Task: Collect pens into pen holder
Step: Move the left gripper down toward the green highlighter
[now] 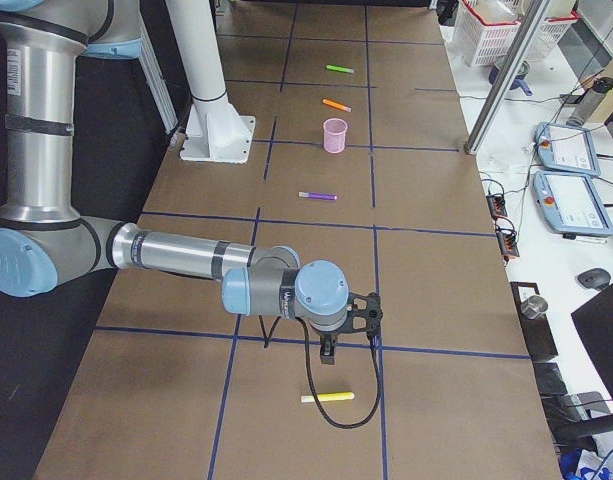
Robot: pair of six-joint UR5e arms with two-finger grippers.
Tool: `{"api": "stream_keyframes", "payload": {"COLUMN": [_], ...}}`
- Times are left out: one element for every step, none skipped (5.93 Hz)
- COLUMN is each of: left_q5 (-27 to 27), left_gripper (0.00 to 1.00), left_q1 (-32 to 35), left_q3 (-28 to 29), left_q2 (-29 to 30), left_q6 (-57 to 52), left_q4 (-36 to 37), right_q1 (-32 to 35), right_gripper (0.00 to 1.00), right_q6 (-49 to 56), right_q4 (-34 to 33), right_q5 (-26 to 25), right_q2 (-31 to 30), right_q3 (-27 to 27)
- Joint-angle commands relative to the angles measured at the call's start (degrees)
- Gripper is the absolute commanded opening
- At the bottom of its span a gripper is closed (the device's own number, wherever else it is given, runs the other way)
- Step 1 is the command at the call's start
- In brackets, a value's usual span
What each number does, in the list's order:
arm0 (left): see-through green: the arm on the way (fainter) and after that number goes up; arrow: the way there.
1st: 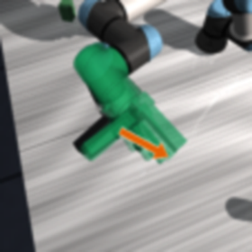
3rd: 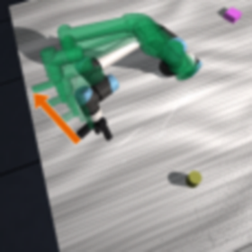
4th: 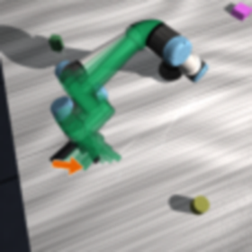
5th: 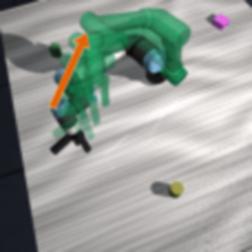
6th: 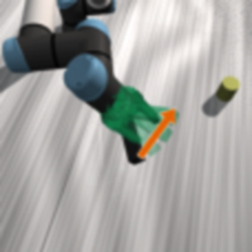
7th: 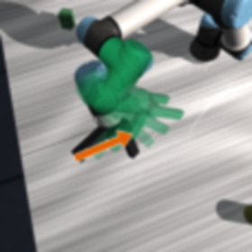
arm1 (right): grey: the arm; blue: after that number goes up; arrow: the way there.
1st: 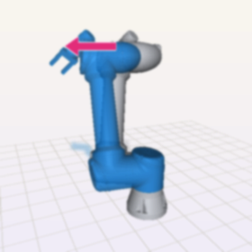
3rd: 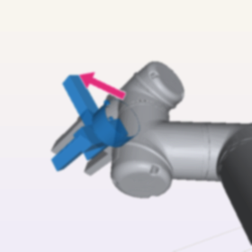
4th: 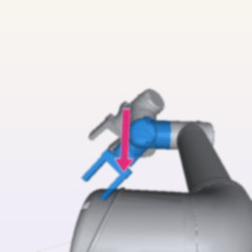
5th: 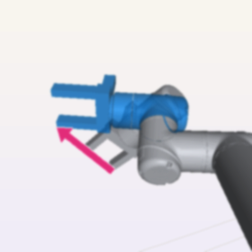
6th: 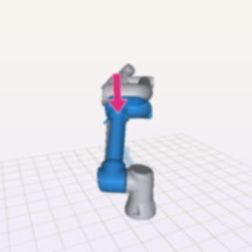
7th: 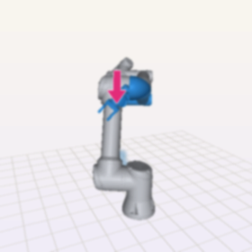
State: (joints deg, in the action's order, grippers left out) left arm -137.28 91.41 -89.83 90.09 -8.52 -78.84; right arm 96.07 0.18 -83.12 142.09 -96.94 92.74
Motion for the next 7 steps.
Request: {"api": "stream_keyframes", "payload": {"left_q5": [0.0,0.0,0.0,0.0,0.0,0.0,0.0], "left_gripper": [1.0,1.0,1.0,1.0,1.0,1.0,1.0], "left_q1": [0.0,0.0,0.0,0.0,0.0,0.0,0.0], "left_q3": [0.1,0.1,0.1,0.1,0.0,0.0,0.1], "left_q2": [0.0,0.0,0.0,0.0,0.0,0.0,0.0], "left_q6": [0.0,0.0,0.0,0.0,0.0,0.0,0.1], "left_q4": [0.0,0.0,-0.1,-0.4,-0.4,-0.4,-0.7], "right_q1": [-0.1,-0.1,-0.1,-0.1,-0.1,-0.1,-0.1], "right_gripper": [1.0,1.0,1.0,1.0,1.0,1.0,1.0], "right_q6": [0.1,0.1,0.1,0.1,0.1,0.0,0.1], "right_q4": [0.2,0.1,0.2,0.2,0.2,0.2,0.2], "right_q5": [-0.6,-0.4,-0.4,-0.4,-0.2,-0.3,-0.3], "right_q2": [0.1,0.1,0.1,0.1,0.1,0.1,0.1], "right_q3": [-0.3,-0.4,-0.5,-0.4,-0.4,-0.4,-0.4]}}
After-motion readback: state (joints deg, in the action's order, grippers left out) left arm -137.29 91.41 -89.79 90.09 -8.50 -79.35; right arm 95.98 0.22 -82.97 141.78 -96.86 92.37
